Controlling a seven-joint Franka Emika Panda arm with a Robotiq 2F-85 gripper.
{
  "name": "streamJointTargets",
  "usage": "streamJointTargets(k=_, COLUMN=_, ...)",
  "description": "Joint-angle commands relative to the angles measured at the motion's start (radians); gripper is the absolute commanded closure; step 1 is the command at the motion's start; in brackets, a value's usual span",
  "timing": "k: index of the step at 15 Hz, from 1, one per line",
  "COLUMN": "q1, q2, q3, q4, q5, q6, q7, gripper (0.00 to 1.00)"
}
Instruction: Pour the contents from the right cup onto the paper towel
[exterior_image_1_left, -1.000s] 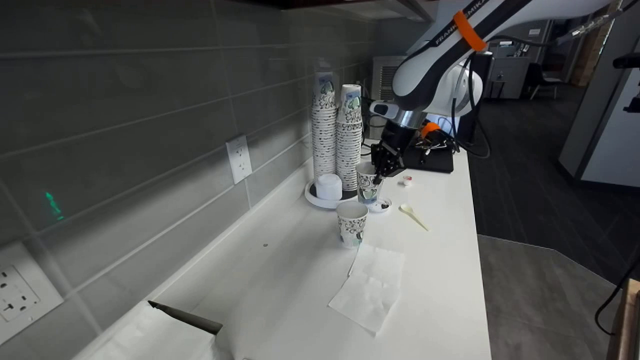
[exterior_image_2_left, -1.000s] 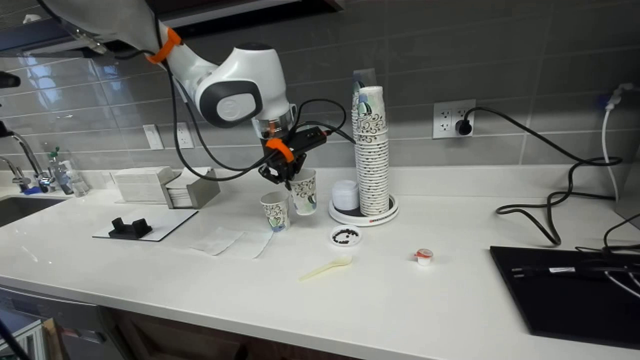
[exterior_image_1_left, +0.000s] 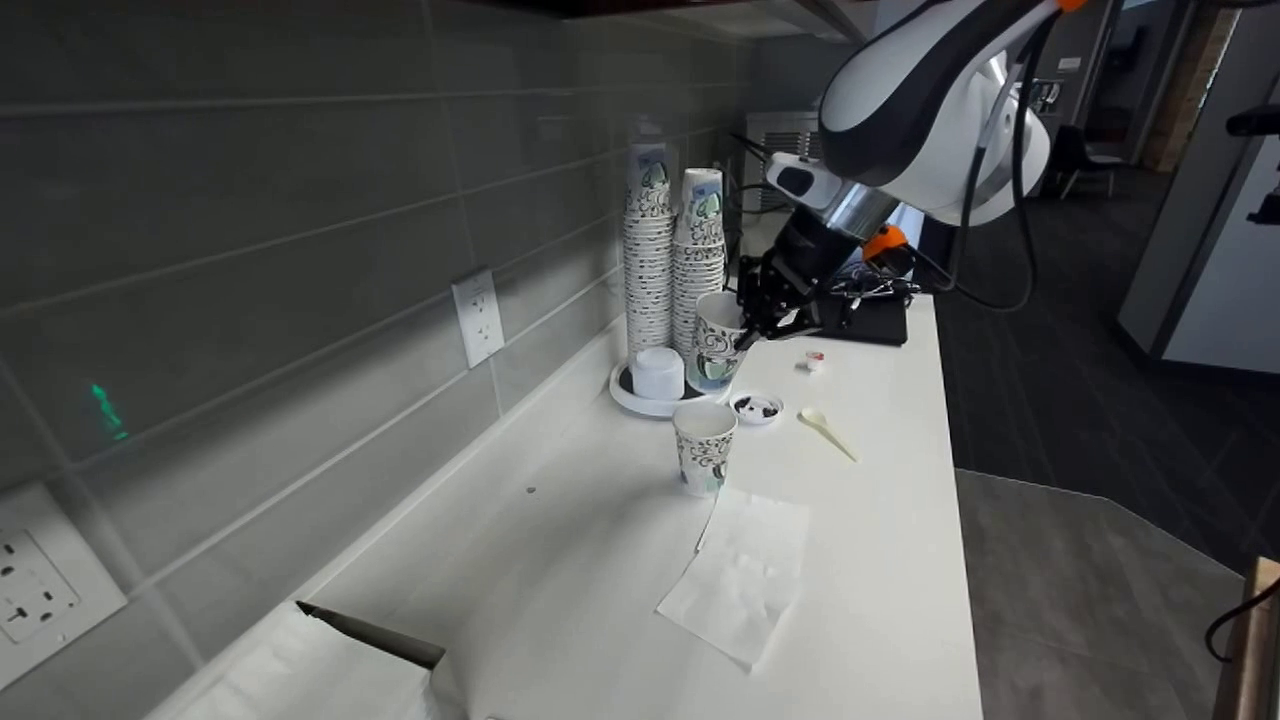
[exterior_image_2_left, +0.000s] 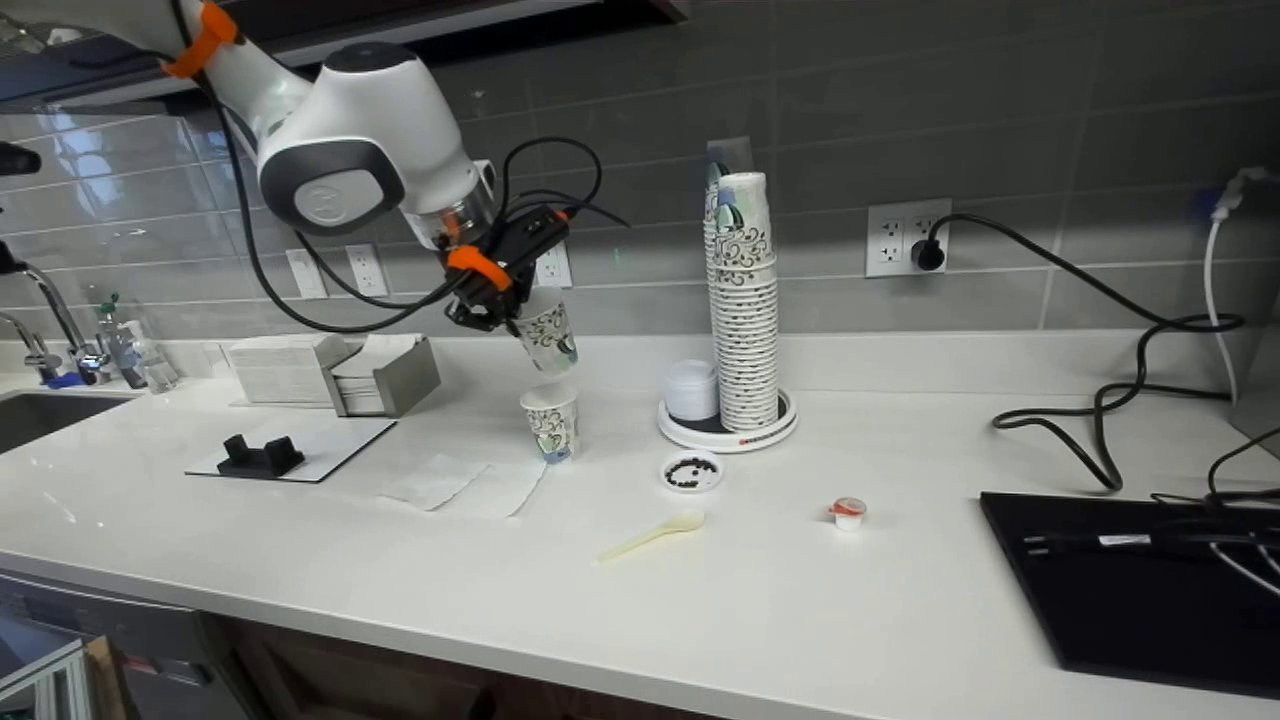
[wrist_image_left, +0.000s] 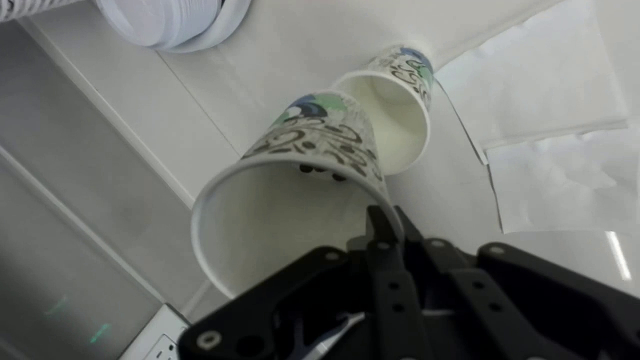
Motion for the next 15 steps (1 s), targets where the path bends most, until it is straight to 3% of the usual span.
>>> streamJointTargets(k=1, q1=0.030, q2=-0.133, q3=0.014, q4=-0.124, q5=0.091, q6=-0.007, q7=-0.089, gripper=0.99)
streamJointTargets(k=6, q1=0.079, q2=-0.248, q3=-0.011, q4=-0.210, q5=0.160, q6=-0.147, q7=-0.205, gripper=0.99)
streamJointTargets(k=7, q1=0.181, q2=-0.262, q3=-0.115, q4=-0.222, q5=0.123, q6=-0.183, q7=-0.196, gripper=0.99)
streamJointTargets(k=11, q1=0.239, q2=-0.289, q3=-0.211, q4=-0.212, q5=0.101, q6=-0.391, q7=-0.165, gripper=0.99)
streamJointTargets(k=15, q1=0.229, q2=-0.245, q3=-0.274, q4=-0.147, q5=0.096, q6=-0.601, q7=-0.110, gripper=0.99)
